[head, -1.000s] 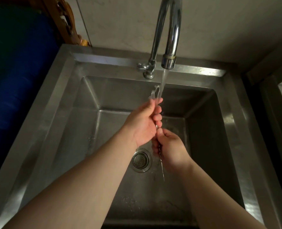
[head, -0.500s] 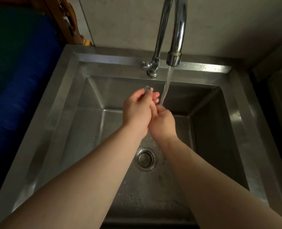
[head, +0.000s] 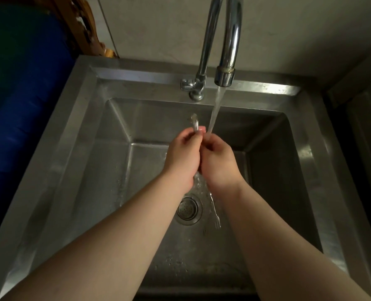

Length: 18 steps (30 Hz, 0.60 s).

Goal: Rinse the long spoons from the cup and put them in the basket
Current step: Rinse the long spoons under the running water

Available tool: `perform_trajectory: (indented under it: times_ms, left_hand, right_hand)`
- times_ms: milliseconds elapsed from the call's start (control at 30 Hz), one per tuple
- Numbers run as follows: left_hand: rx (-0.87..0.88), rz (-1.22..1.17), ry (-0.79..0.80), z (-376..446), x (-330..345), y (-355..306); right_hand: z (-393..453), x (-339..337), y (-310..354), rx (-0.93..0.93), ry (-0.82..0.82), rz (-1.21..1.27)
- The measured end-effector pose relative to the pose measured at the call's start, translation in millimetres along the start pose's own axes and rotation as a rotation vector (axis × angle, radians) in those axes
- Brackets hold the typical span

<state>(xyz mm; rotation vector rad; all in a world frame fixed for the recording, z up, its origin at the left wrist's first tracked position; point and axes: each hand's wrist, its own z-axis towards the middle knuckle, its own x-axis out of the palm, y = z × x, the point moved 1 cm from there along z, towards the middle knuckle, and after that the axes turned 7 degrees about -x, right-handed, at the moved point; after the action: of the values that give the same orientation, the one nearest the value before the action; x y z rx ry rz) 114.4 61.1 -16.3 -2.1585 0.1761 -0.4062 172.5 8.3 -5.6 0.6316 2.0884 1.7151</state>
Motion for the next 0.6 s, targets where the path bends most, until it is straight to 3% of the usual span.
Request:
perform_trajectory:
  times_ms: [167,300,467,600]
  left_hand:
    - [0.009,0.073,-0.004,-3,3,2]
    - [0.034,0.109,-0.002,-7,6,-1]
    - [-0.095,-0.097,0.246,-8,1,2]
    - [-0.146,-0.148,0.333,-10,-8,0]
  right_hand:
    - [-7,-3,-2,-0.017,-0.106,-0.139]
    - [-16,-5,-6,0.078,-0.074,0.004]
    - [-14,-14,-2,0.196,0.03,0.338]
    - [-19,-19,-4,0.139,0.082,0.236]
